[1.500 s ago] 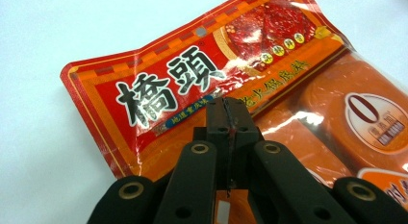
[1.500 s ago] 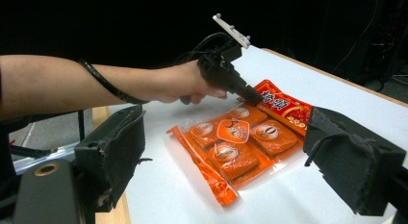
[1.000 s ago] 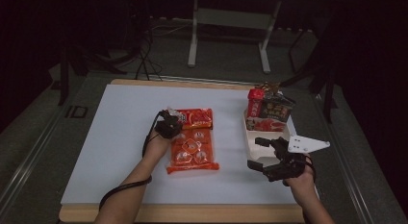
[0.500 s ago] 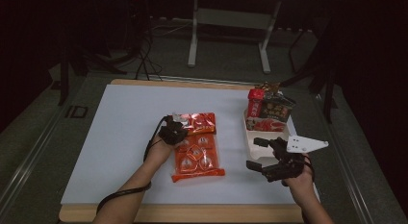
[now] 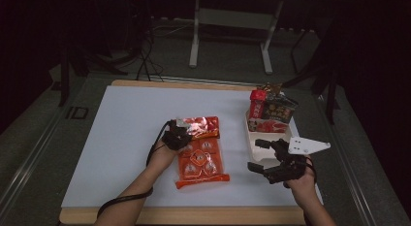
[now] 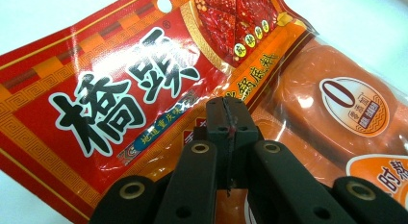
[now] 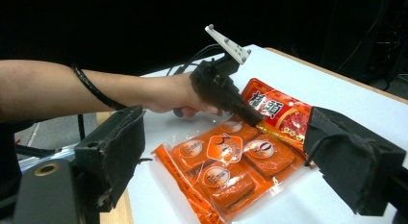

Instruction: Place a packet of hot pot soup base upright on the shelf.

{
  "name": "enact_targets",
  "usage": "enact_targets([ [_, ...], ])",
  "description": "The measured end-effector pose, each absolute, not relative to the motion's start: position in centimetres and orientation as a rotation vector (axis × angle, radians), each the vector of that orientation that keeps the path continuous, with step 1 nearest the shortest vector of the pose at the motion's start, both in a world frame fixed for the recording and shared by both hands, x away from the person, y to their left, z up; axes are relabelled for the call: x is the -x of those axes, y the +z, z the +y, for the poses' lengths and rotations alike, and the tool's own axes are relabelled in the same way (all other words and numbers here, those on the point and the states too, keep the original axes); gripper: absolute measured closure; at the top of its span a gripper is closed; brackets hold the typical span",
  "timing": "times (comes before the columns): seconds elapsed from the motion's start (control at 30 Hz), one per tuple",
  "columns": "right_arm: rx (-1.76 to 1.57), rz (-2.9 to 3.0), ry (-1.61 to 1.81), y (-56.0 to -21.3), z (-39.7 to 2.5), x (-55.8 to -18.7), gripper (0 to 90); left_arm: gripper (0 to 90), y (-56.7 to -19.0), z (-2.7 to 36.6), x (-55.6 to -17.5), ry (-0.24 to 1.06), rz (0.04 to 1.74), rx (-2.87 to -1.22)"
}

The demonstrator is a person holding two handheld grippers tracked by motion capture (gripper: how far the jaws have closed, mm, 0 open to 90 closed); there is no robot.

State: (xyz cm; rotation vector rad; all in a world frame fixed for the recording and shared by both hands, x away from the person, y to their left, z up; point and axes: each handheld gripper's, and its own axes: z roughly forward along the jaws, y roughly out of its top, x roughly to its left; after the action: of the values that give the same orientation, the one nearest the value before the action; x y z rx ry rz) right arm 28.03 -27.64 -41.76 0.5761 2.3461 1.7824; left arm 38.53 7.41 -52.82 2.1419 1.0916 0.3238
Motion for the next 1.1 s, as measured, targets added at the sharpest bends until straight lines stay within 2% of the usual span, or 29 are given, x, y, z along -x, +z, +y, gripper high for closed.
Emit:
enact_targets([
  [0.6,-0.574,2.350,1.784,-41.7,-27.5,-28.0,14.4,90.0,-52.6,5.5,-36.0,0.247,0.983,-2.209],
  [1.0,-0.578,2.349,1.781,-41.8,-27.6,-28.1,14.4,90.0,-52.6,5.6,-35.9,0.225,0.947,-2.168],
  [1.03,-0.582,2.348,1.780,-41.8,-27.6,-28.1,14.4,89.3,-52.5,5.8,-35.8,0.234,0.943,-2.169],
  [1.1,-0.585,2.342,1.782,-41.9,-27.8,-28.1,14.4,82.2,-52.2,6.2,-35.7,0.254,0.940,-2.159],
])
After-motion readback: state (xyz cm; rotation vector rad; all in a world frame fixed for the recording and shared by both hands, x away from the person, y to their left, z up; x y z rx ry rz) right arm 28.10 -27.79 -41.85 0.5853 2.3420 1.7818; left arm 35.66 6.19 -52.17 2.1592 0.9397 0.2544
